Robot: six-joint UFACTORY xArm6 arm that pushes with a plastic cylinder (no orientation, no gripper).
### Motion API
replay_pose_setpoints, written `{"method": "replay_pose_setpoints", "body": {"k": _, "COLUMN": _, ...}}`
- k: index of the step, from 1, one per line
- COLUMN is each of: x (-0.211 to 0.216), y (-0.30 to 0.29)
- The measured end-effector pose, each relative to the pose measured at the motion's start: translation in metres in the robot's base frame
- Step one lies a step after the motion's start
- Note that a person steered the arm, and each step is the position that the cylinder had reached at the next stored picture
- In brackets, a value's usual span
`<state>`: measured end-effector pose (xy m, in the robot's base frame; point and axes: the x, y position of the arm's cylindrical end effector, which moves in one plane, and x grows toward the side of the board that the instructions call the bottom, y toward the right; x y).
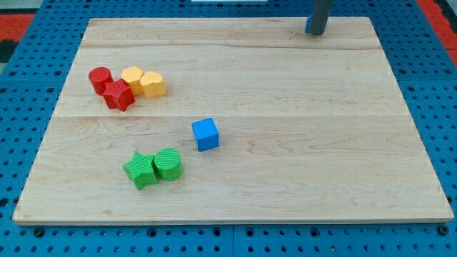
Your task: Place blue cube left side of blue triangle
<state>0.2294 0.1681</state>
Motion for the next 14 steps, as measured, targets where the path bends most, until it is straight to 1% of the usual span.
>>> {"method": "replay_pose_setpoints", "body": {"k": 1, "x": 0.097, "y": -0.001}}
{"method": "replay_pose_setpoints", "body": {"k": 2, "x": 0.201, "y": -0.035}}
{"method": "replay_pose_setpoints", "body": {"k": 3, "x": 0.278, "y": -0.1}}
{"method": "replay_pose_setpoints", "body": {"k": 4, "x": 0.281, "y": -0.182}}
{"method": "replay_pose_setpoints", "body": {"k": 5, "x": 0.237, "y": -0.248}}
{"method": "replay_pose_setpoints", "body": {"k": 6, "x": 0.208, "y": -0.297}}
{"method": "replay_pose_setpoints", "body": {"k": 7, "x": 0.188, "y": -0.295}}
{"method": "replay_pose_setpoints", "body": {"k": 8, "x": 0.187, "y": -0.261}}
{"method": "replay_pose_setpoints", "body": {"k": 9, "x": 0.15, "y": -0.237}}
{"method": "replay_pose_setpoints", "body": {"k": 10, "x": 0.092, "y": -0.216}}
{"method": "replay_pose_setpoints", "body": {"k": 11, "x": 0.029, "y": -0.219}}
{"method": "replay_pose_setpoints", "body": {"k": 12, "x": -0.01, "y": -0.205}}
{"method": "replay_pose_setpoints", "body": {"k": 13, "x": -0.017, "y": -0.169}}
{"method": "replay_pose_setpoints", "body": {"k": 14, "x": -0.01, "y": -0.149}}
